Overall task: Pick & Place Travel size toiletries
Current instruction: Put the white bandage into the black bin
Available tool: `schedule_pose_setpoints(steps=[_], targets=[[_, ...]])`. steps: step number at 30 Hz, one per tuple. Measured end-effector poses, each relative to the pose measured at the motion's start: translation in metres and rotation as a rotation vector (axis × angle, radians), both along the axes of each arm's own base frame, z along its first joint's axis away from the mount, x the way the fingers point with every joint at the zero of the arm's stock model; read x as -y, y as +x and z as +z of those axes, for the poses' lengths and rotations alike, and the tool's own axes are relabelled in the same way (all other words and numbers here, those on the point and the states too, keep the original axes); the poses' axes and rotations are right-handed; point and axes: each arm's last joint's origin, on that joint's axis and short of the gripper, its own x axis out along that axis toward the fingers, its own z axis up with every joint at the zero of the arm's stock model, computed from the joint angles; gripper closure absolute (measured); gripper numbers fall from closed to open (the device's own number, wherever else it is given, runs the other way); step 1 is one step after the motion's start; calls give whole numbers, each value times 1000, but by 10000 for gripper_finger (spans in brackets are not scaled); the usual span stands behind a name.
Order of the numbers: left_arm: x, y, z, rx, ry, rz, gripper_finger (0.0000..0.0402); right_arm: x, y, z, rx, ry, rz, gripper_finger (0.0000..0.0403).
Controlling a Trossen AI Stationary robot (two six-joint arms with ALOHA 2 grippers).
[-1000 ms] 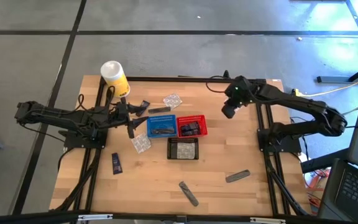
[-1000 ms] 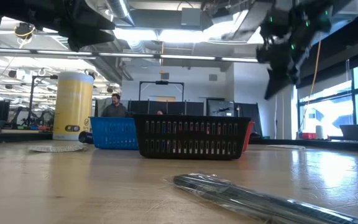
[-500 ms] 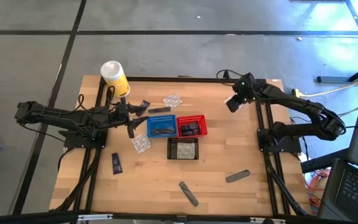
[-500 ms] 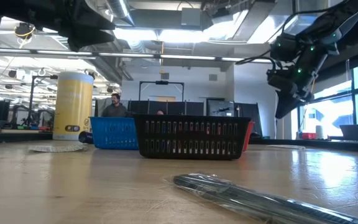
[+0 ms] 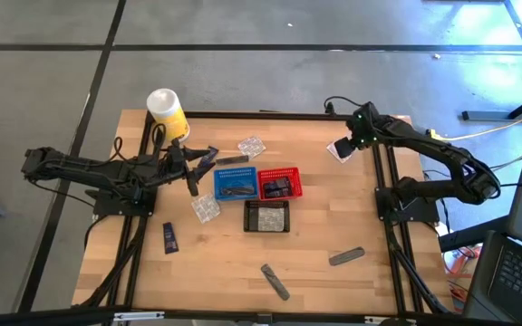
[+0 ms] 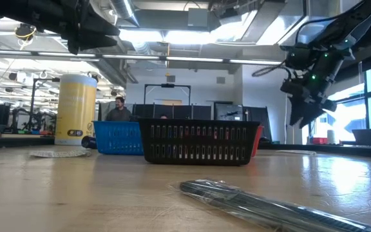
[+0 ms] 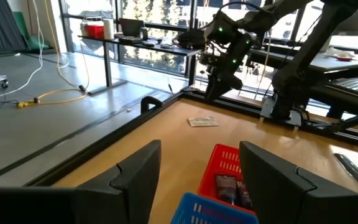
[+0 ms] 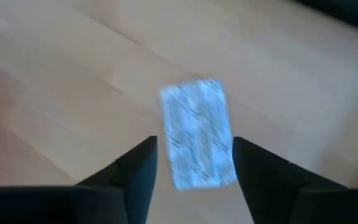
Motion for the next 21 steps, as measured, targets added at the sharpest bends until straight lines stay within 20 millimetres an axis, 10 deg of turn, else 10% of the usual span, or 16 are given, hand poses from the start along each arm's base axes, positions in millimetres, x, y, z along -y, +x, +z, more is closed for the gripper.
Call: schedule_pose_setpoints(steps=[21], targets=[[0, 0, 0, 4, 1, 10, 190, 5, 5, -24, -92, 120, -188, 174]])
